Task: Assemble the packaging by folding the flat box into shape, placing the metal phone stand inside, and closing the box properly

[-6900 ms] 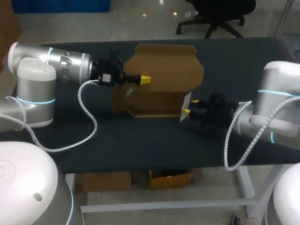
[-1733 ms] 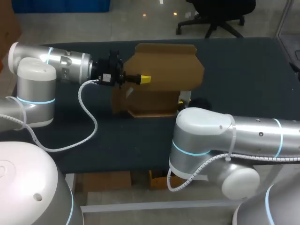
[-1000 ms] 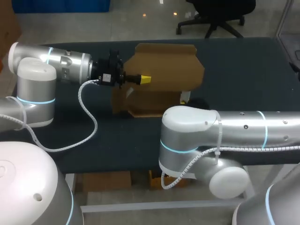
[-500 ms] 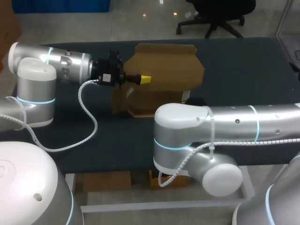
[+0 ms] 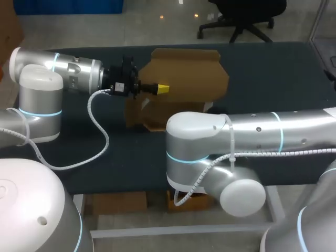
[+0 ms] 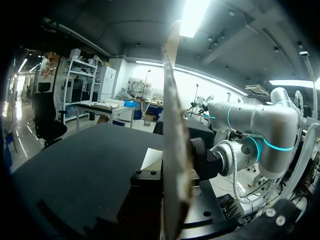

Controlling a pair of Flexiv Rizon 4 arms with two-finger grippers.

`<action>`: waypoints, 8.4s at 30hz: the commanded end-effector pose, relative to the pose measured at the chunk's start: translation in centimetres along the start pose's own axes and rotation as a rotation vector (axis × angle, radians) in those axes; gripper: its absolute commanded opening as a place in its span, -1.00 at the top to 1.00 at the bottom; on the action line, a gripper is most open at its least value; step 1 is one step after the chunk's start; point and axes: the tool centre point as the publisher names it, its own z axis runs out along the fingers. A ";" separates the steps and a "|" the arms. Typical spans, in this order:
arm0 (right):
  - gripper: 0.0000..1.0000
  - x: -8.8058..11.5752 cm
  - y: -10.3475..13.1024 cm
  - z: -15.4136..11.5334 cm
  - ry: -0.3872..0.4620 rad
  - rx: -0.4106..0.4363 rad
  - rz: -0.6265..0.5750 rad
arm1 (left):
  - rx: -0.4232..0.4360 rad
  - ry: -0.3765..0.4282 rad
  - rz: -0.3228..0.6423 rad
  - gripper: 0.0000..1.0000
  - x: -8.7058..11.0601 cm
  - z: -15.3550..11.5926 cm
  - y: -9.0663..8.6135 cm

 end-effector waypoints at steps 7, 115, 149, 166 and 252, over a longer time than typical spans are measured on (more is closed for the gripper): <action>1.00 0.2 0.3 0.2 -0.017 0.014 -0.003 | 0.001 -0.002 0.001 1.00 0.0 0.1 0.3; 1.00 -3.0 3.1 -1.9 0.606 0.778 -0.131 | -0.521 0.049 0.373 -1.00 5.7 -15.4 -2.5; 1.00 -6.9 3.6 -3.7 0.345 1.297 -0.012 | -0.770 -0.191 0.387 -1.00 3.8 -16.7 -0.5; 1.00 -7.3 2.7 -3.7 0.313 1.341 -0.010 | -0.769 -0.182 0.328 -1.00 3.2 -17.4 0.2; 1.00 -5.2 -3.7 -5.0 0.015 1.568 -0.030 | -0.712 -0.200 0.341 -1.00 2.5 -18.6 3.9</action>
